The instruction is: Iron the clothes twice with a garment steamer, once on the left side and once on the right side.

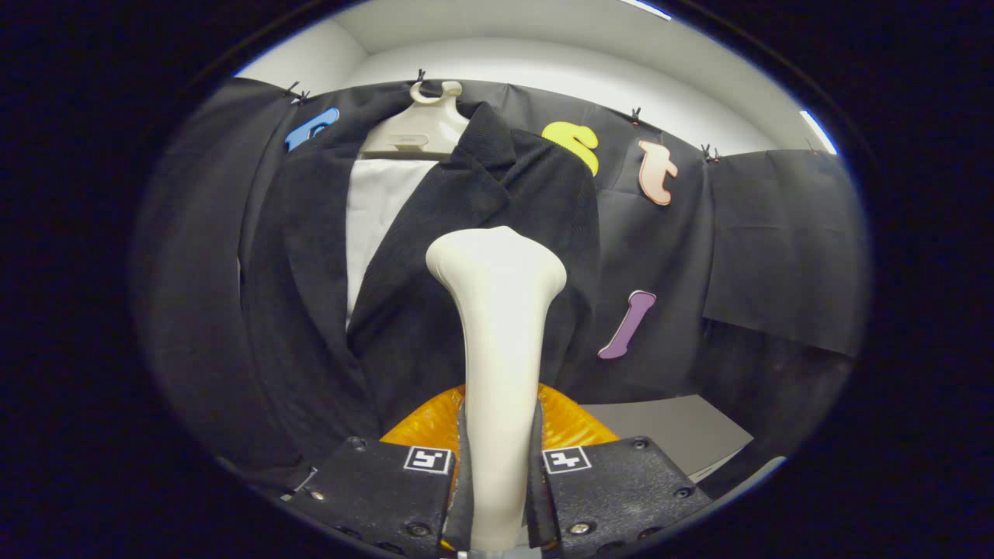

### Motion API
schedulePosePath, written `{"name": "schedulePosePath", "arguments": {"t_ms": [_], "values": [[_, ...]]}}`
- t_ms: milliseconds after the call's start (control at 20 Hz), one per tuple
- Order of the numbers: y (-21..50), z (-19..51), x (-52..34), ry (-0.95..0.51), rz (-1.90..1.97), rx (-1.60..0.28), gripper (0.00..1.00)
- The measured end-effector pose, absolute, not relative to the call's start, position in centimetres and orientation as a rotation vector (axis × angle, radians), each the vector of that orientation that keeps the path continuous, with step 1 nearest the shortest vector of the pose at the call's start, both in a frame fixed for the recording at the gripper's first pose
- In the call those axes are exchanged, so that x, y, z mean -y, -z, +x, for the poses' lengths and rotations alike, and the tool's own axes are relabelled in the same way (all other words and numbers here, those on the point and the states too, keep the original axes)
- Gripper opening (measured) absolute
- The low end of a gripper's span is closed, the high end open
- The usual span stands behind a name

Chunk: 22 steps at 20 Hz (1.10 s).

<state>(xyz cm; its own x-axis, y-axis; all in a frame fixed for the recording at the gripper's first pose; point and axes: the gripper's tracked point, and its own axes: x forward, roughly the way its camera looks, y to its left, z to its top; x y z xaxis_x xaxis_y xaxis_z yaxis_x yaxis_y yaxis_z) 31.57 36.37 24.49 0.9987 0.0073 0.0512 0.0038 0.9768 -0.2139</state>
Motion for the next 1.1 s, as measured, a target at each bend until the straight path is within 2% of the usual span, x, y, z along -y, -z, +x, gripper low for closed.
{"name": "schedulePosePath", "arguments": {"t_ms": [450, 1100], "values": [[-18.6, 31.6, -35.7, 0.015, -0.298, 0.005, 0.30], [-12.2, 31.0, -33.7, 0.116, -0.473, -0.026, 0.30]]}}
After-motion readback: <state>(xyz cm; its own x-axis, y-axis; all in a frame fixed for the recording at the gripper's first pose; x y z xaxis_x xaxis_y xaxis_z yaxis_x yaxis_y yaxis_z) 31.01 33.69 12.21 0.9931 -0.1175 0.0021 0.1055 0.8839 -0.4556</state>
